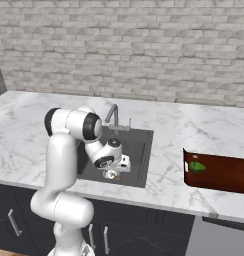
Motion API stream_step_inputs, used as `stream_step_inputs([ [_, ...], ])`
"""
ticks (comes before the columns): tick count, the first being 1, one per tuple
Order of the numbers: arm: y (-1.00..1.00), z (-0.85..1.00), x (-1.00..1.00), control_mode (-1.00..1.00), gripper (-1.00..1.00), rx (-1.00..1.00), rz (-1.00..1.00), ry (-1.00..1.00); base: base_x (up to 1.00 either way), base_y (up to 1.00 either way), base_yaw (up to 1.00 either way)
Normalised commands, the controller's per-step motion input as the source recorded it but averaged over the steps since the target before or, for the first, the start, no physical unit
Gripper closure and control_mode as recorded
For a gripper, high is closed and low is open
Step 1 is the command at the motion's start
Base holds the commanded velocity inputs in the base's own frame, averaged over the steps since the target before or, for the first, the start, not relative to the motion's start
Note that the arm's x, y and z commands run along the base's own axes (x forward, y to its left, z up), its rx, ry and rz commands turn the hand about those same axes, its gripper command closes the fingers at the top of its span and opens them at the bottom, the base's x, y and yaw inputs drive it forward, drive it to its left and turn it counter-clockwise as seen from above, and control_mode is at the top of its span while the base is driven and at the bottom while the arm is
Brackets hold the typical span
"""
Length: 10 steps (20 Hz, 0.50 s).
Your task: Pick up all produce items and place them in the sink. Turn on the sink faucet to wash them. Then turn the sink off and put them in the tray.
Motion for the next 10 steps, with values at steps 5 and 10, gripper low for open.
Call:
stream_step_inputs([
  [5,0.00,-0.08,0.00,-1.00,-1.00,0.01,0.00,0.00,0.00,0.00,0.00],
  [10,-0.01,-0.31,0.00,-1.00,-1.00,0.00,0.00,0.00,0.00,0.00,0.00],
])
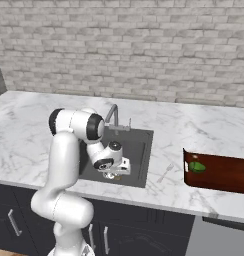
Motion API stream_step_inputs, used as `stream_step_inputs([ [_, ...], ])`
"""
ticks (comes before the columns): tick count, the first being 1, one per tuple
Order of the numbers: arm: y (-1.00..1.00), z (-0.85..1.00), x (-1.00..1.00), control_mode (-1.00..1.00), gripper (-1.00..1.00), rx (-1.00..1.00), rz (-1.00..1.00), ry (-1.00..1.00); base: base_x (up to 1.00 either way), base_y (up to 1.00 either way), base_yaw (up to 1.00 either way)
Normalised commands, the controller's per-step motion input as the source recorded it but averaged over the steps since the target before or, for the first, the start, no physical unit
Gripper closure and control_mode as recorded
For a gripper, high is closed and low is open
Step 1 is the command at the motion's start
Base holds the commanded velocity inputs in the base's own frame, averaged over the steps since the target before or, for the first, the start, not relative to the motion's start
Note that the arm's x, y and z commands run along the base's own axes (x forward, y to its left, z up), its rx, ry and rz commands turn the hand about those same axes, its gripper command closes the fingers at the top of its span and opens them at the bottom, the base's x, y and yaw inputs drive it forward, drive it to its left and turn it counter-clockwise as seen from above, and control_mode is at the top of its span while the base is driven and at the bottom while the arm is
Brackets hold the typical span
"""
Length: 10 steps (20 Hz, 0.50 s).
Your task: Pick up all produce items and place them in the sink. Turn on the sink faucet to wash them. Then turn the sink off and put them in the tray.
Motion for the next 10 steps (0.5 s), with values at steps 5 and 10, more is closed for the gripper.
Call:
stream_step_inputs([
  [5,-0.01,-0.19,0.00,-1.00,-1.00,0.01,0.00,0.00,0.00,0.00,0.00],
  [10,-0.05,-0.26,0.00,-1.00,-1.00,0.03,0.00,0.00,0.00,0.00,0.00],
])
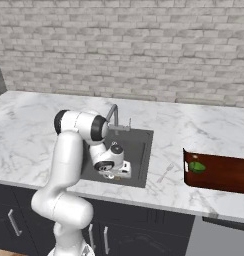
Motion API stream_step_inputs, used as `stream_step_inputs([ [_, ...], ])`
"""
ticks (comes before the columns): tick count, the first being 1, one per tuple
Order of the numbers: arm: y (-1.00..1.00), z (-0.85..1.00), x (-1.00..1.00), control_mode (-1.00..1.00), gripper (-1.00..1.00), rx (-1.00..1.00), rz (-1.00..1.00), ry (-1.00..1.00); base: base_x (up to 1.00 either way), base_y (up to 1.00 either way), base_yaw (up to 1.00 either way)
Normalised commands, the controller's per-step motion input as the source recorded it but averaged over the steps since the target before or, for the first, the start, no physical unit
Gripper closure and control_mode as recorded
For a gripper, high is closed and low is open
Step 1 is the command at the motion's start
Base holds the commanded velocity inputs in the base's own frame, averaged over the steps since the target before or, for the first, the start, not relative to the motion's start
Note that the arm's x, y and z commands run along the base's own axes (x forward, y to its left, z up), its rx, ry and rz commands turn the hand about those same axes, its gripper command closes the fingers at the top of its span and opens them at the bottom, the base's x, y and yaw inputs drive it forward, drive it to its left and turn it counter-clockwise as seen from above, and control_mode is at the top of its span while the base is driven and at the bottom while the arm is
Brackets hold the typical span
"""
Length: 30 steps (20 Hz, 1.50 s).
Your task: Pick up all produce items and place them in the sink. Turn on the sink faucet to wash them. Then turn the sink off and put them in the tray.
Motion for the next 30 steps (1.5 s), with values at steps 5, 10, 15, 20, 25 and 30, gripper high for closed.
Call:
stream_step_inputs([
  [5,-0.04,-0.31,-0.01,-1.00,-1.00,0.04,0.00,0.00,0.00,0.00,0.00],
  [10,0.00,-0.25,-0.01,-1.00,1.00,0.03,0.00,0.00,0.00,0.00,0.00],
  [15,0.00,0.00,0.00,-1.00,1.00,0.01,0.00,0.00,0.00,0.00,0.00],
  [20,0.00,0.00,0.00,-1.00,1.00,0.00,0.00,0.00,0.00,0.00,0.00],
  [25,0.00,0.00,0.00,-1.00,1.00,0.00,0.00,0.00,0.00,0.00,0.00],
  [30,0.00,0.00,0.00,-1.00,1.00,0.00,0.00,0.00,0.00,0.00,0.00],
])
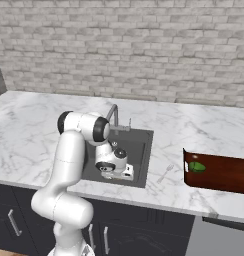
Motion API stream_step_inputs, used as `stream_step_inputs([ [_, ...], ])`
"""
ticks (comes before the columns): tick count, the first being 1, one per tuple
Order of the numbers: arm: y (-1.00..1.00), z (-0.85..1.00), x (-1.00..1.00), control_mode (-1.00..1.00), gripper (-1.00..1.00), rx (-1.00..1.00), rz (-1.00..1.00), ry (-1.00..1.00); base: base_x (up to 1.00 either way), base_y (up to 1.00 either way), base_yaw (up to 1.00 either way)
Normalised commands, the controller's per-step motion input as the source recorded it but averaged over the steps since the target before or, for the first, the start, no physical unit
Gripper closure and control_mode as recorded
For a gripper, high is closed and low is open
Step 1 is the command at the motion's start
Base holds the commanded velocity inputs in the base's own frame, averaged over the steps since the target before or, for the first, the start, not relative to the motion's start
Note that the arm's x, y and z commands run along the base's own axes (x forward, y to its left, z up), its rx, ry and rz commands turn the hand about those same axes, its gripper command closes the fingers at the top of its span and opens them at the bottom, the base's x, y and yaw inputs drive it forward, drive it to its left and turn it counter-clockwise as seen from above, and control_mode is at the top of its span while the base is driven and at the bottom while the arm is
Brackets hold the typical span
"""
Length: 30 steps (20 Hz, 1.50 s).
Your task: Pick up all produce items and place them in the sink. Turn on the sink faucet to wash them. Then turn the sink off and put them in the tray.
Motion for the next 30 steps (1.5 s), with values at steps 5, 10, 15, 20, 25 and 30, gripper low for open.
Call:
stream_step_inputs([
  [5,0.00,0.00,0.00,-1.00,1.00,0.00,0.00,0.01,0.00,0.00,0.00],
  [10,0.01,0.00,0.00,-1.00,1.00,0.00,0.00,0.03,0.00,0.00,0.00],
  [15,0.00,0.00,-0.02,-1.00,1.00,0.00,0.00,0.00,0.00,0.00,0.00],
  [20,-0.03,0.06,-0.01,-1.00,1.00,0.00,0.00,0.00,0.00,0.00,0.00],
  [25,-0.09,0.05,0.00,-1.00,1.00,0.00,0.00,0.00,0.00,0.00,0.00],
  [30,-0.23,0.06,-0.02,-1.00,1.00,0.02,0.00,0.00,0.00,0.00,0.00],
])
